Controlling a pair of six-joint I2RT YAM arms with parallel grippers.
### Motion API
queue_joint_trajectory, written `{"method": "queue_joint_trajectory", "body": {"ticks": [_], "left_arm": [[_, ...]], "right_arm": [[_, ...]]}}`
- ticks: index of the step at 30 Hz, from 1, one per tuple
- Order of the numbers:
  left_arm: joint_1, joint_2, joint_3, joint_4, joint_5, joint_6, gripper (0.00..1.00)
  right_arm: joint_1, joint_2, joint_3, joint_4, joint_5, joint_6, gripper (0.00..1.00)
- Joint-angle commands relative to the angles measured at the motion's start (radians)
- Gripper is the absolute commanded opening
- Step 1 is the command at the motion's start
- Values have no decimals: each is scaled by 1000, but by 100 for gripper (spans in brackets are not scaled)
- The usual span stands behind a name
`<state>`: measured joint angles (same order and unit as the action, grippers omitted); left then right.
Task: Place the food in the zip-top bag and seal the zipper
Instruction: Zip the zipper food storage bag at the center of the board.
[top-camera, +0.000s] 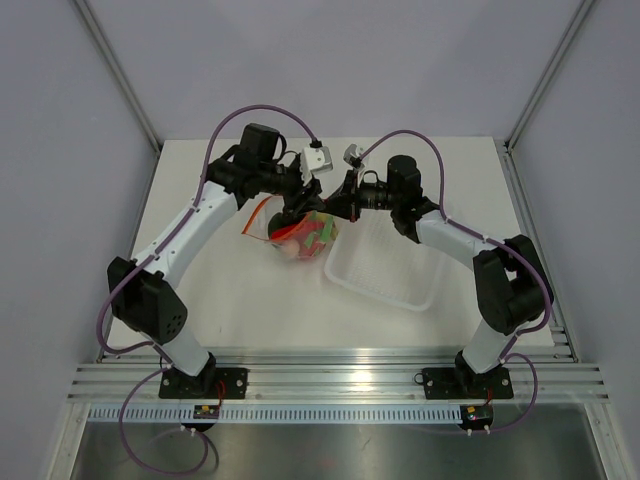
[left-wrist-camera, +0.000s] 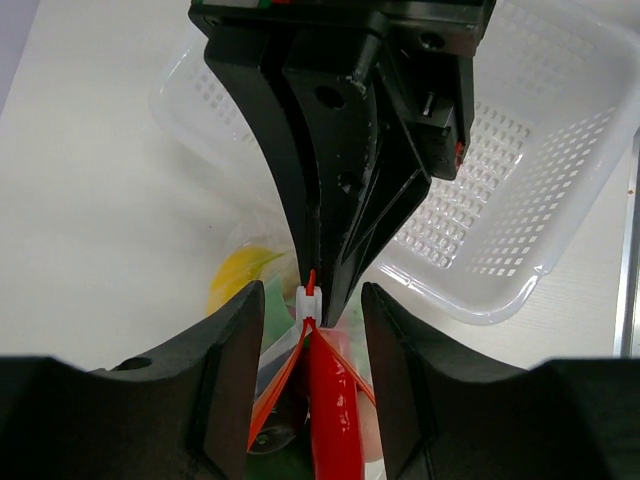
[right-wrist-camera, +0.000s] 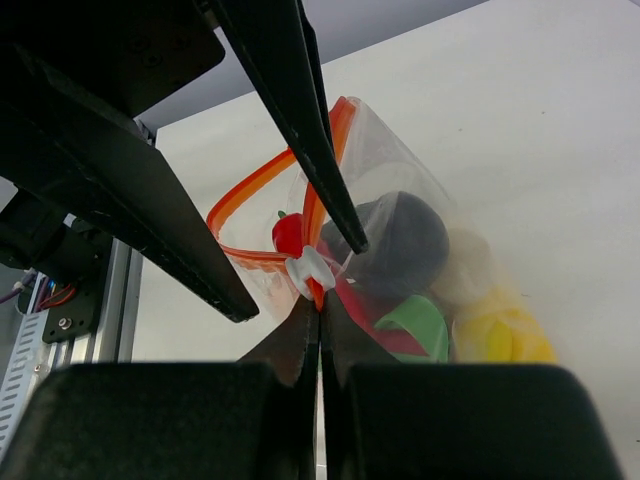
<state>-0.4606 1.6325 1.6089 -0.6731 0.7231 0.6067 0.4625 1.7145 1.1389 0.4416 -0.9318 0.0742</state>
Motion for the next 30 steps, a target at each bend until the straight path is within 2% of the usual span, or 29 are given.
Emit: {"method": "queue_joint_trajectory", "body": {"ticks": [1, 10, 13, 16, 23, 27, 30], "left_arm": [[-4, 4, 45, -13, 45, 33, 45], [-4, 7, 39, -22, 42, 39, 31], [-4, 4, 40, -17, 36, 34, 12], [-4, 1, 40, -14, 44, 30, 0], [-4, -8, 22, -14, 41, 16, 0], [-4, -10, 20, -11, 41, 1, 12], [-4, -10, 23, -13, 45, -1, 15]], "right_arm": [[1, -12, 51, 45, -25, -2, 0], [1, -10, 55, 54, -21, 13, 0], [-1, -10, 53, 54, -22, 15, 0], [-1, -10, 55, 57, -21, 19, 0], [-1, -12, 62, 83, -13, 41, 0], [-1, -12, 64, 86, -15, 49, 0], [-1, -12, 64, 86, -15, 52, 0]]}}
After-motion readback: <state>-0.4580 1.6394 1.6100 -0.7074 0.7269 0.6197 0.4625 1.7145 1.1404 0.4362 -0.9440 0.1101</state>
